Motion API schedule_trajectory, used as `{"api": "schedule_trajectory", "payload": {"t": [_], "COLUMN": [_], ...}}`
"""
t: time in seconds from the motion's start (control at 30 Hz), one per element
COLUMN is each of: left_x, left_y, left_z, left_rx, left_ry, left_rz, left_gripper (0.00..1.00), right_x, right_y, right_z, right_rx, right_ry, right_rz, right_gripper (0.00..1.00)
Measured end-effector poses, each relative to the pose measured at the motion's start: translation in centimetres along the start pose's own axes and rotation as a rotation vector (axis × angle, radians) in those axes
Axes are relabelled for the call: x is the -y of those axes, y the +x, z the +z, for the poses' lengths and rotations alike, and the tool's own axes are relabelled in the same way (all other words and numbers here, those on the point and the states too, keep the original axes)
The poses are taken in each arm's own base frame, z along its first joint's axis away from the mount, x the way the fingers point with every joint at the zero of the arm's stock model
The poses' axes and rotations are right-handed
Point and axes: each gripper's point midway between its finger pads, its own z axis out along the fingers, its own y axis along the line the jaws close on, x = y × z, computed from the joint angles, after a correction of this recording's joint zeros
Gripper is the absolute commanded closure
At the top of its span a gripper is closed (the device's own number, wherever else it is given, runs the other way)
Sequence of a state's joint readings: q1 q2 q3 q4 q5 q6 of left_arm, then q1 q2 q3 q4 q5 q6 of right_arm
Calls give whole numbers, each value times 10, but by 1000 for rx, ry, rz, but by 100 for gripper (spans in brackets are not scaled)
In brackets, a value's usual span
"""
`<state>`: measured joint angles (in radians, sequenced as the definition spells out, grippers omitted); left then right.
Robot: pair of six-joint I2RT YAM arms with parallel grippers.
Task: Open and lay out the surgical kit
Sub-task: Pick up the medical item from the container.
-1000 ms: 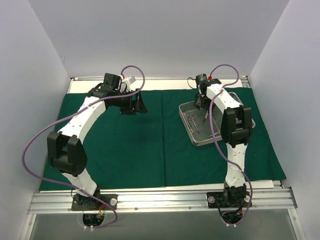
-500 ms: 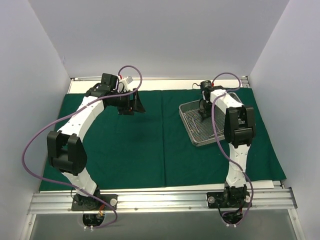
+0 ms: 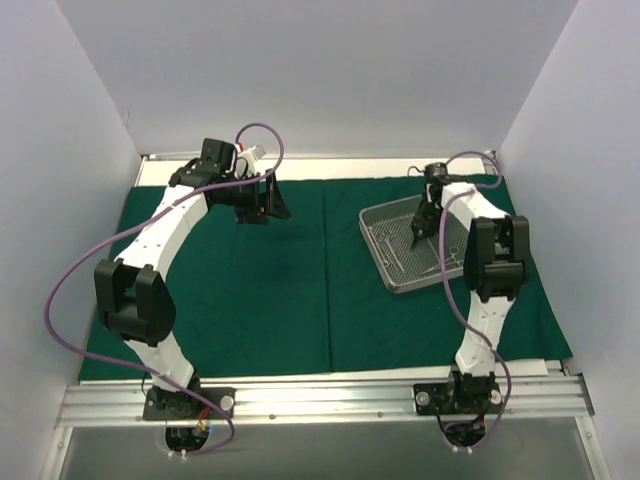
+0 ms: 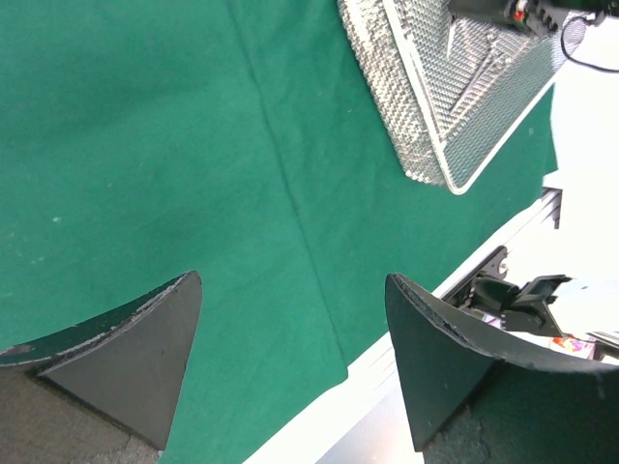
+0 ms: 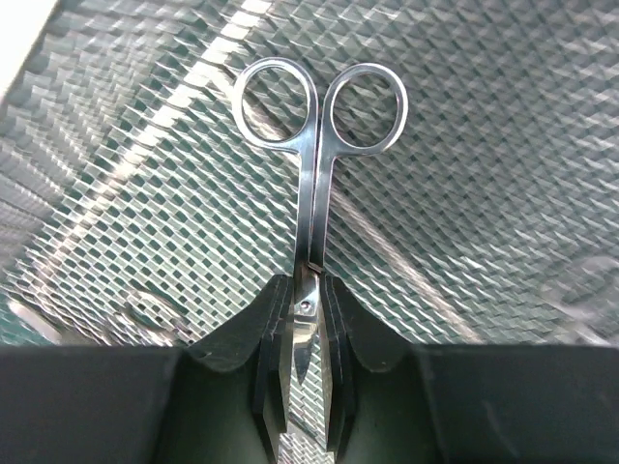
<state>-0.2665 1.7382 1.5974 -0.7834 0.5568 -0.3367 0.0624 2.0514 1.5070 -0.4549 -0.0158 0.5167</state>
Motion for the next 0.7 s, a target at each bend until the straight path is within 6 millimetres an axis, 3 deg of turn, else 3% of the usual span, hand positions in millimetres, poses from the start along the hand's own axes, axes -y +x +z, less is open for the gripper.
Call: {"api": "schedule_trajectory", "payload": {"t": [0.17, 0.33, 0.53, 0.7], "left_x": [10, 16, 37, 58], "left_y": [-4, -4, -13, -24], "left_z": [-2, 4, 6, 6], "left_rx": [1, -21, -11, 11], "left_ry": [39, 83, 205, 336], "left_rz": [-18, -58, -88, -113], "left_gripper": [15, 15, 15, 18], "right_x": [19, 10, -23, -76], "right_y": [-3, 3, 15, 29], "right_z": [-26, -59, -91, -131], "right_rx": [-26, -10, -2, 45], "right_ry": [-41, -147, -349, -552], "right_rz": [26, 8, -53, -169], "right_gripper": [100, 100, 100, 100]}}
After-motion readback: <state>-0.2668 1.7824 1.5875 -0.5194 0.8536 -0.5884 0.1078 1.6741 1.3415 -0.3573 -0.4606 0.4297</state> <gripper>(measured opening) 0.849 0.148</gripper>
